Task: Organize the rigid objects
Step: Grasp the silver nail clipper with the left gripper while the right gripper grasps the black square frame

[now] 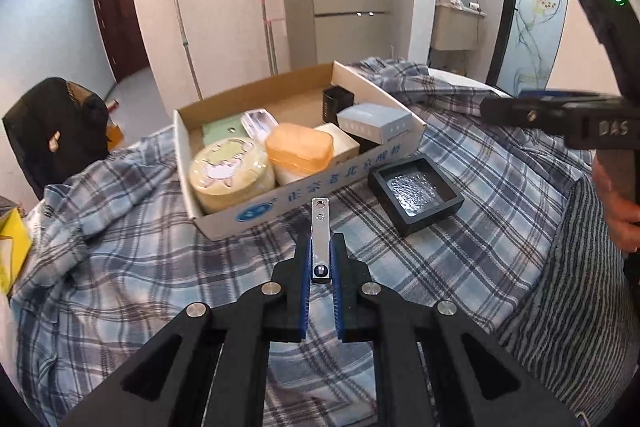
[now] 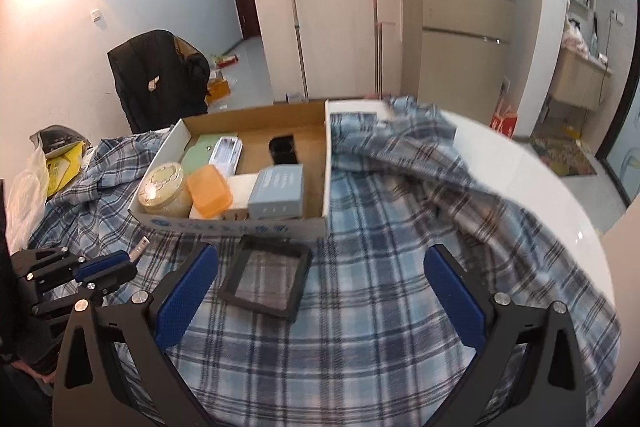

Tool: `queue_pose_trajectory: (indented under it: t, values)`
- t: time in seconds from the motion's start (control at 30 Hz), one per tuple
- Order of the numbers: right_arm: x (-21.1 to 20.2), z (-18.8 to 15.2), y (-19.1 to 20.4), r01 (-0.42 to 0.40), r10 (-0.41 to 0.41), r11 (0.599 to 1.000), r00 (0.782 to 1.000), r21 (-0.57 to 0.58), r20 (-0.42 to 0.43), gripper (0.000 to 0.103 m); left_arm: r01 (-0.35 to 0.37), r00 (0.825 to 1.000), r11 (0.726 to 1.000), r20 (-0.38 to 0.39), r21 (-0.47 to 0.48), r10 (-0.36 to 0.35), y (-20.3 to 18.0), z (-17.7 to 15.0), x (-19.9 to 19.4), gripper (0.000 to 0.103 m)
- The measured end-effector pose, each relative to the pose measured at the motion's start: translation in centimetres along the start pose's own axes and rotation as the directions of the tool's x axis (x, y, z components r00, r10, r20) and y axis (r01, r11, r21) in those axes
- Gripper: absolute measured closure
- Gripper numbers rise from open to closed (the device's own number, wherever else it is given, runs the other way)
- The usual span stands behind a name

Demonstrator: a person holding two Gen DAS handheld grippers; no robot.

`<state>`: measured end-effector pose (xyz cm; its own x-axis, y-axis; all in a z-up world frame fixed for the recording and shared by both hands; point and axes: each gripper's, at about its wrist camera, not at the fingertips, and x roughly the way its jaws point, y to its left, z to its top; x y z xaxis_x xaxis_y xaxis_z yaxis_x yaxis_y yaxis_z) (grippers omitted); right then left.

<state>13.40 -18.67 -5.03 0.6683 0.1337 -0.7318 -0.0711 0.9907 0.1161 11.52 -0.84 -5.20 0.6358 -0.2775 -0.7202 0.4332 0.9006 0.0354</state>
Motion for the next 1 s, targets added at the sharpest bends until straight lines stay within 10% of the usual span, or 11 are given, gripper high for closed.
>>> queue_pose_trajectory:
  t: [0.5,1.0]
  values:
    - [8.8,-0.6,2.7,0.049,-0.022,0.995,0.956,0.084,-0.293,0.003,0.030,0.996,0.994,0.087,-0.106,-0.020,2.1,-1.0,0.0,0.093]
    - [10.4,-1.3,4.1,0.088,-0.066,0.995,0.948,0.056,-0.313,0.013,0.025,0.996,0.995,0.091,-0.098,-0.016,2.0,-1.1,-0.2,0.093]
